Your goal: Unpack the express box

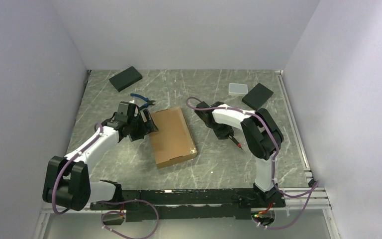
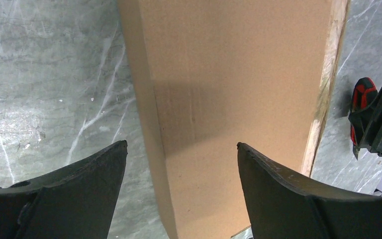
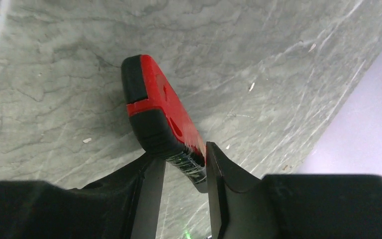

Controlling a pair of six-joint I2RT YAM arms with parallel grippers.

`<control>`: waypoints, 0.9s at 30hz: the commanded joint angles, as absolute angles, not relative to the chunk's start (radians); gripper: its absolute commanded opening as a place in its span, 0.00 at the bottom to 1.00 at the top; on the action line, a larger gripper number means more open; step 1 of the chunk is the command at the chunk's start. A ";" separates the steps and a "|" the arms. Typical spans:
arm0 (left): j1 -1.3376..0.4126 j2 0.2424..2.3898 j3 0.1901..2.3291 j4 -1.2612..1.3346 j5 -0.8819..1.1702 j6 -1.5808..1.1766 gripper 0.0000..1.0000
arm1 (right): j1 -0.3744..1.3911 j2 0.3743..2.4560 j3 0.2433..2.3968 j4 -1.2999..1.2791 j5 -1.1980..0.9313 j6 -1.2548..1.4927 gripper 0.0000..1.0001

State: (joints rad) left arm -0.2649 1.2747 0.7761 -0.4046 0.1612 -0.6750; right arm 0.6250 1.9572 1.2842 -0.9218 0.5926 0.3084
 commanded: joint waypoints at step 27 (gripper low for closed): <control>-0.209 1.236 0.651 -0.243 0.333 -0.802 0.83 | 0.523 1.714 1.113 -0.083 -0.631 0.614 1.00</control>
State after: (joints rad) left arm -0.2317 1.2274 0.6666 -0.3138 0.2661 -0.7727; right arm 0.5285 1.6562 1.1488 -0.2996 -0.4297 0.4934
